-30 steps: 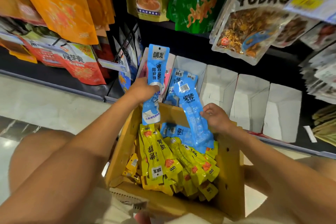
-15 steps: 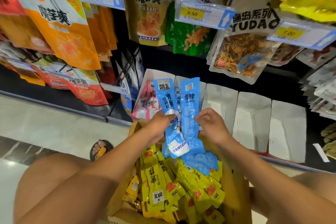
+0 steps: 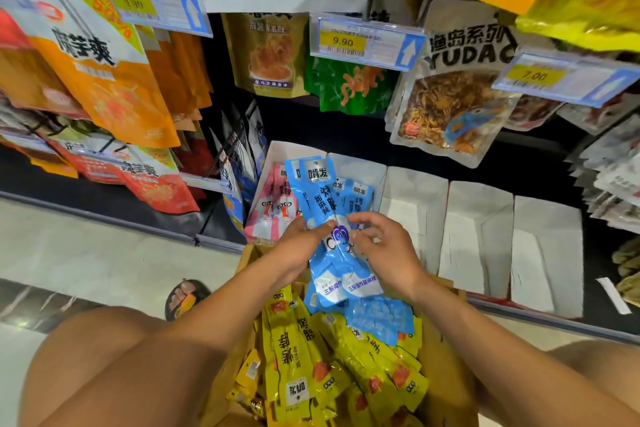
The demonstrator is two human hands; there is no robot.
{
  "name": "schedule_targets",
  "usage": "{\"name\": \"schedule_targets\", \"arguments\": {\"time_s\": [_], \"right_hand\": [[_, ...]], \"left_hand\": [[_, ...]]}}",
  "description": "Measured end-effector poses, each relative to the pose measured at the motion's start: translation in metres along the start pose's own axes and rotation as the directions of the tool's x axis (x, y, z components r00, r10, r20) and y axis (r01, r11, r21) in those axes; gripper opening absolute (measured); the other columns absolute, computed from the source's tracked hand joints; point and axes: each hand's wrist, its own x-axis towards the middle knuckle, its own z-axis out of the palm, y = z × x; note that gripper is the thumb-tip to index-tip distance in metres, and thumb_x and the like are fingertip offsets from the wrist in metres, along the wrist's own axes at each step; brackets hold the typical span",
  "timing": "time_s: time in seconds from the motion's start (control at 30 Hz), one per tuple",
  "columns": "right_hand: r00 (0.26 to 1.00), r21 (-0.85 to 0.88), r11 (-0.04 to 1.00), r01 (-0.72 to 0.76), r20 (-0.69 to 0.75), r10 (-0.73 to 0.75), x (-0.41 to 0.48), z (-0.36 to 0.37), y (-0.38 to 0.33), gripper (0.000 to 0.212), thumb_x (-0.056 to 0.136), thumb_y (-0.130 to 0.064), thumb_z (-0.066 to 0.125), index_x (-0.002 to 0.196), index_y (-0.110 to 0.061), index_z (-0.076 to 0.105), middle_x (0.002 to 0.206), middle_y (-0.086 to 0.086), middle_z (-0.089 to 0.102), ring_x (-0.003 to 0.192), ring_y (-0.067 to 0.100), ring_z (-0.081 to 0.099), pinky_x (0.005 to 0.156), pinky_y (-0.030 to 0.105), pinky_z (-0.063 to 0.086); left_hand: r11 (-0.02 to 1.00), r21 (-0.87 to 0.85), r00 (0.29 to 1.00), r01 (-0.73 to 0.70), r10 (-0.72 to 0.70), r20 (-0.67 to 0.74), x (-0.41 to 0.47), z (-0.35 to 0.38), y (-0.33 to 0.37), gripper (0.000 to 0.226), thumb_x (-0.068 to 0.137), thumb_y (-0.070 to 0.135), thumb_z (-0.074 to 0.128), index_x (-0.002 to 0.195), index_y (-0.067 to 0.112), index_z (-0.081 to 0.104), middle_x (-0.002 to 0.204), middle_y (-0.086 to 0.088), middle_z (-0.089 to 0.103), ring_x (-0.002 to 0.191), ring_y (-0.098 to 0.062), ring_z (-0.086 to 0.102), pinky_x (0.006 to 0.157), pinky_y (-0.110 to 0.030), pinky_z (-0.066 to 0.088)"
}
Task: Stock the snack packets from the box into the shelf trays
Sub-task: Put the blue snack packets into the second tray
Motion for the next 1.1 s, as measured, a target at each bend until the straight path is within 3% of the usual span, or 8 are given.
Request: {"name": "schedule_targets", "arguments": {"time_s": [0.13, 0.23, 0.43, 0.63, 0.8, 0.87, 0.93, 1.1], "right_hand": [[0.992, -0.035, 0.993, -0.115, 0.053, 0.117, 0.008, -0.007, -0.002, 0.036, 0.095, -0.028, 0.069, 0.129, -0.026, 0.061, 0.122, -0.002, 0.065, 0.087, 0.006, 0.069, 0.072, 0.027, 0.060], [0.953, 0.040, 0.960, -0.279, 0.133, 0.271, 0.008, -0.006, -0.001, 0.033, 0.097, -0.026, 0.066, 0.126, -0.013, 0.061, 0.104, 0.002, 0.071, 0.062, 0.004, 0.057, 0.052, 0.014, 0.046], [0.930, 0.069, 0.933, -0.354, 0.135, 0.343, 0.011, -0.012, 0.010, 0.024, 0.097, -0.023, 0.065, 0.118, -0.012, 0.063, 0.092, 0.006, 0.066, 0.056, 0.006, 0.053, 0.048, 0.021, 0.038], [0.921, 0.069, 0.919, -0.387, 0.061, 0.384, 0.026, -0.022, 0.012, 0.014, 0.100, -0.018, 0.061, 0.110, -0.009, 0.058, 0.095, 0.012, 0.068, 0.060, 0.012, 0.058, 0.048, 0.023, 0.038], [0.896, 0.107, 0.893, -0.436, -0.037, 0.442, 0.058, -0.028, 0.020, 0.020, 0.100, -0.016, 0.061, 0.119, -0.010, 0.056, 0.096, 0.010, 0.067, 0.059, 0.010, 0.055, 0.047, 0.021, 0.038], [0.886, 0.115, 0.884, -0.454, -0.051, 0.461, 0.072, -0.022, 0.022, 0.005, 0.101, -0.011, 0.057, 0.106, -0.011, 0.057, 0.088, 0.007, 0.065, 0.059, 0.010, 0.053, 0.051, 0.022, 0.037], [0.867, 0.122, 0.868, -0.481, -0.083, 0.491, 0.089, -0.012, 0.027, 0.010, 0.101, -0.008, 0.055, 0.094, -0.014, 0.055, 0.086, 0.007, 0.064, 0.059, 0.009, 0.053, 0.052, 0.022, 0.036], [0.840, 0.050, 0.852, -0.521, -0.149, 0.522, 0.129, 0.011, 0.045, 0.009, 0.100, -0.005, 0.052, 0.105, -0.013, 0.053, 0.090, 0.012, 0.067, 0.060, 0.011, 0.059, 0.049, 0.023, 0.037]], "left_hand": [[1.000, 0.021, 1.000, -0.001, 0.000, 0.017, -0.001, -0.002, 0.005, 0.028, 0.099, 0.020, 0.068, 0.127, 0.014, 0.066, 0.117, -0.004, 0.077, 0.108, -0.027, 0.074, 0.100, -0.052, 0.056], [0.998, 0.056, 1.000, -0.011, 0.009, 0.022, -0.002, -0.004, 0.006, 0.029, 0.097, 0.023, 0.071, 0.124, 0.014, 0.068, 0.114, -0.005, 0.078, 0.104, -0.027, 0.075, 0.098, -0.052, 0.057], [0.984, 0.177, 0.999, 0.015, -0.010, -0.032, 0.000, -0.008, 0.012, 0.023, 0.098, 0.019, 0.069, 0.122, 0.019, 0.069, 0.113, -0.001, 0.077, 0.104, -0.025, 0.074, 0.093, -0.045, 0.059], [0.939, 0.342, 0.990, 0.032, 0.017, -0.140, 0.001, -0.022, 0.022, 0.033, 0.099, 0.016, 0.065, 0.130, 0.018, 0.054, 0.123, -0.003, 0.065, 0.111, -0.026, 0.063, 0.094, -0.039, 0.052], [0.929, 0.370, 0.971, 0.020, 0.070, -0.228, 0.001, -0.037, 0.028, 0.033, 0.099, 0.014, 0.067, 0.131, 0.017, 0.061, 0.119, -0.008, 0.070, 0.105, -0.031, 0.068, 0.090, -0.044, 0.056], [0.939, 0.345, 0.965, 0.009, 0.082, -0.248, 0.000, -0.042, 0.032, 0.031, 0.099, 0.015, 0.068, 0.129, 0.018, 0.065, 0.119, -0.006, 0.071, 0.107, -0.030, 0.068, 0.093, -0.044, 0.056], [0.948, 0.317, 0.959, -0.003, 0.093, -0.267, 0.000, -0.044, 0.034, 0.024, 0.097, 0.015, 0.070, 0.121, 0.019, 0.069, 0.120, -0.007, 0.073, 0.108, -0.030, 0.069, 0.098, -0.049, 0.056], [0.961, 0.277, 0.939, -0.007, 0.101, -0.330, 0.002, -0.051, 0.039, 0.011, 0.096, 0.015, 0.072, 0.104, 0.022, 0.071, 0.110, -0.010, 0.076, 0.097, -0.031, 0.072, 0.088, -0.050, 0.060]]}}
